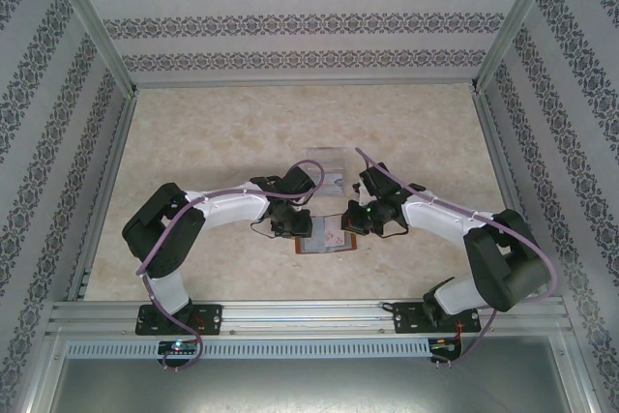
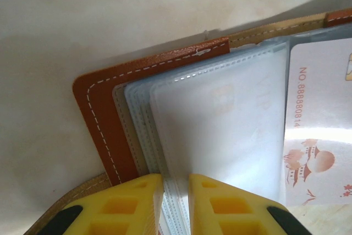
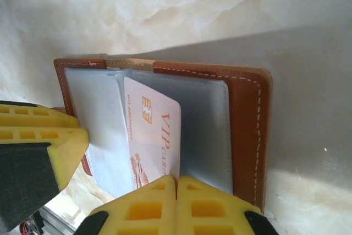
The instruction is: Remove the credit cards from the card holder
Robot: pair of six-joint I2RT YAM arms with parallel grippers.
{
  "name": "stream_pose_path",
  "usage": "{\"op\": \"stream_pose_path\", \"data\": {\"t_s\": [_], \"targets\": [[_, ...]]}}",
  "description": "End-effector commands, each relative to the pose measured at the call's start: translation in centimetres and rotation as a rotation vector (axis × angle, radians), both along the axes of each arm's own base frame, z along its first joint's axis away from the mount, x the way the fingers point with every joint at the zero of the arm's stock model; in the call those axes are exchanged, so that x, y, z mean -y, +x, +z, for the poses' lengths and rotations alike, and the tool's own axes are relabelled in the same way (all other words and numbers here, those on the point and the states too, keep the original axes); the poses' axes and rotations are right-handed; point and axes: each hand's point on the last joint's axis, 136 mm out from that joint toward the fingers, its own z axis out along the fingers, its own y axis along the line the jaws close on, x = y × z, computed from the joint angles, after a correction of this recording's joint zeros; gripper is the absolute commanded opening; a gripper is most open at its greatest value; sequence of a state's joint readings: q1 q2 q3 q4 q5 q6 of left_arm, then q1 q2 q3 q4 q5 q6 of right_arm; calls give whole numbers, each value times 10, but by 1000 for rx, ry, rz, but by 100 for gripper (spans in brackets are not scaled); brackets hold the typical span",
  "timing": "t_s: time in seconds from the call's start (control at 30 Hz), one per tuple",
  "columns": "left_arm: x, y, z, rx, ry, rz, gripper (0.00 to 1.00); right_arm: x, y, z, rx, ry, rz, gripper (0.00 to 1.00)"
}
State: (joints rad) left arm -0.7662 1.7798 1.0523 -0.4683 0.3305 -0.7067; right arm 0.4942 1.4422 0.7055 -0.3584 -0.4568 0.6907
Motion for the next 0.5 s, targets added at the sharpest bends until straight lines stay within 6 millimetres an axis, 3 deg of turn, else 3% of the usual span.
{"op": "stream_pose_path", "data": {"t_s": [0.0, 0.47], "targets": [[-14, -22, -24, -64, 99, -35, 22, 14, -7, -8, -11, -57, 2, 6], [-14, -22, -24, -67, 100, -36, 22, 7, -2, 0, 10, -26, 32, 7]]}}
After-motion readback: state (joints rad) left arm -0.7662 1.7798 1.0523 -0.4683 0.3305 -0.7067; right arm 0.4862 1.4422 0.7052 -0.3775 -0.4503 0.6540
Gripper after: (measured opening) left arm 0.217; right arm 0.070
